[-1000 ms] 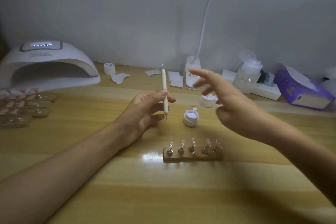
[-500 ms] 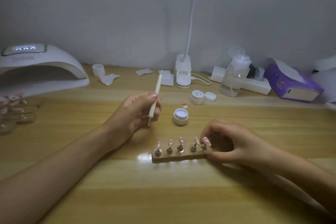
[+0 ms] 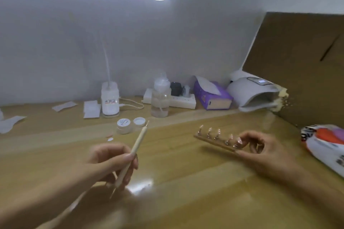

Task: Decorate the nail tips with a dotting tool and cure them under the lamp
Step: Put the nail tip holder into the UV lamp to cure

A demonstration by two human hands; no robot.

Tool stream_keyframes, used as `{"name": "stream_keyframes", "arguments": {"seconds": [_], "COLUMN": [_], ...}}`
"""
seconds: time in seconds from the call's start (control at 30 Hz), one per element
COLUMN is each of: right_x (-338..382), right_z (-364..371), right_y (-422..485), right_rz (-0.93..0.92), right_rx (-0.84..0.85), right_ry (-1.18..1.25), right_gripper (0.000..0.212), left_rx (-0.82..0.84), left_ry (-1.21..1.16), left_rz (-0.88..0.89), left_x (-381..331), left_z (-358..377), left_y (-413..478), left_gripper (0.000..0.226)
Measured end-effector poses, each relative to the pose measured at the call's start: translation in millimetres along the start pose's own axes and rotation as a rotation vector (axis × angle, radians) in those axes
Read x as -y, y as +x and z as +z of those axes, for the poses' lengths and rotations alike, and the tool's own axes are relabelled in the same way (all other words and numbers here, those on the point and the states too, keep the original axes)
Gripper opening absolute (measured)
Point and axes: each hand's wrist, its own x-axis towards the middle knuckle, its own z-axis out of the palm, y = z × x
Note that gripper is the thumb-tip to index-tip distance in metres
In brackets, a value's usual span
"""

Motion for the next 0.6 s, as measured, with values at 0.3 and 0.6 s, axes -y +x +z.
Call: {"name": "stream_keyframes", "arguments": {"seconds": [0.3,0.6], "right_x": [-102,-132], "right_z": [-67,-56], "right_y": [28,74], "right_rz": [0.329,0.416], "right_rx": [-0.37,-0.492], "right_ry": [-0.196,-0.34], "right_gripper": [0.015,0.014], "left_rx": [0.047,-0.006], "left_ry": [0.067,0.104], "left_rz": [0.04,0.114], "left_x": [-10,17], "left_z": [102,103], "left_y": [138,164], "left_gripper": [0.022,0.02]}}
